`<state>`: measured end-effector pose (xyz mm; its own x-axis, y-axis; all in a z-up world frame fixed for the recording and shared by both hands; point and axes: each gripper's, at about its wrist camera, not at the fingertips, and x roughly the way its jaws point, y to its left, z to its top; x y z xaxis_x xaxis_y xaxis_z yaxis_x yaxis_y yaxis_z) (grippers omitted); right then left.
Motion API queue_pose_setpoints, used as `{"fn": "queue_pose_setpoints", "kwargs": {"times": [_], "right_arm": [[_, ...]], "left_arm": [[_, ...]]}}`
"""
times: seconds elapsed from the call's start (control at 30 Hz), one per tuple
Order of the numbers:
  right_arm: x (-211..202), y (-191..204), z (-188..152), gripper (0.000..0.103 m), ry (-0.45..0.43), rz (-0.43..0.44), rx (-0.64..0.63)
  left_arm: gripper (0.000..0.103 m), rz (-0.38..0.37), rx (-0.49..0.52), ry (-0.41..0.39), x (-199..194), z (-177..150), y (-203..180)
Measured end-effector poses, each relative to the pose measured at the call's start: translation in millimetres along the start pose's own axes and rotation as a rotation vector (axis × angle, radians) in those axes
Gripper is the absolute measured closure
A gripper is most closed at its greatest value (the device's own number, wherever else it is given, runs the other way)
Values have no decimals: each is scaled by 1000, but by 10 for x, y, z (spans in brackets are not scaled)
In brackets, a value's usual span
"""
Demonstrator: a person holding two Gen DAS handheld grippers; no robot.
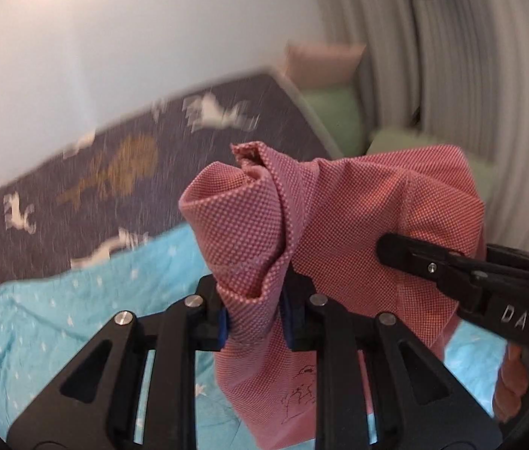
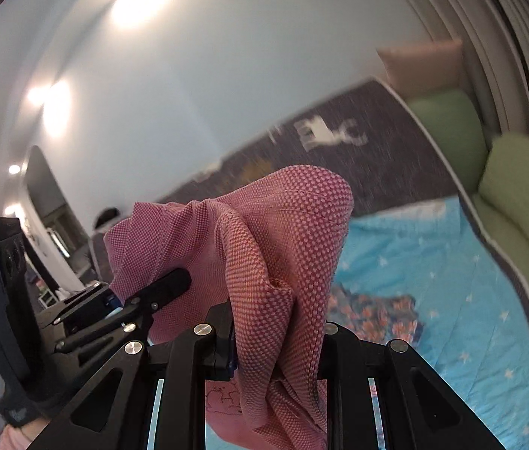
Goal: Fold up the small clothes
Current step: 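Carry the folded dress with both grippers onto the navy clothes stack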
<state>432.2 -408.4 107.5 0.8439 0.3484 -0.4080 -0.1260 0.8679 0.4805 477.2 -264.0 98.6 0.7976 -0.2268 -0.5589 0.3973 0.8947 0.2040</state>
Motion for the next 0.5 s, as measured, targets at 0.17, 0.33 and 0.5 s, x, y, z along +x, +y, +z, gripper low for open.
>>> {"fn": "queue_pose_setpoints", "kwargs": {"times": [0.17, 0.33, 0.5], "right_arm": [[1097, -483, -349, 73, 74, -248, -3], [1553, -810, -620, 47, 113, -420, -59], [1427, -1293, -590, 29, 117, -378, 164]], "left_arm": [[72, 225, 68, 85, 1151, -466, -138], [73, 260, 61, 141, 1638, -795, -4], [47, 227, 23, 113, 1523, -751, 214]]}}
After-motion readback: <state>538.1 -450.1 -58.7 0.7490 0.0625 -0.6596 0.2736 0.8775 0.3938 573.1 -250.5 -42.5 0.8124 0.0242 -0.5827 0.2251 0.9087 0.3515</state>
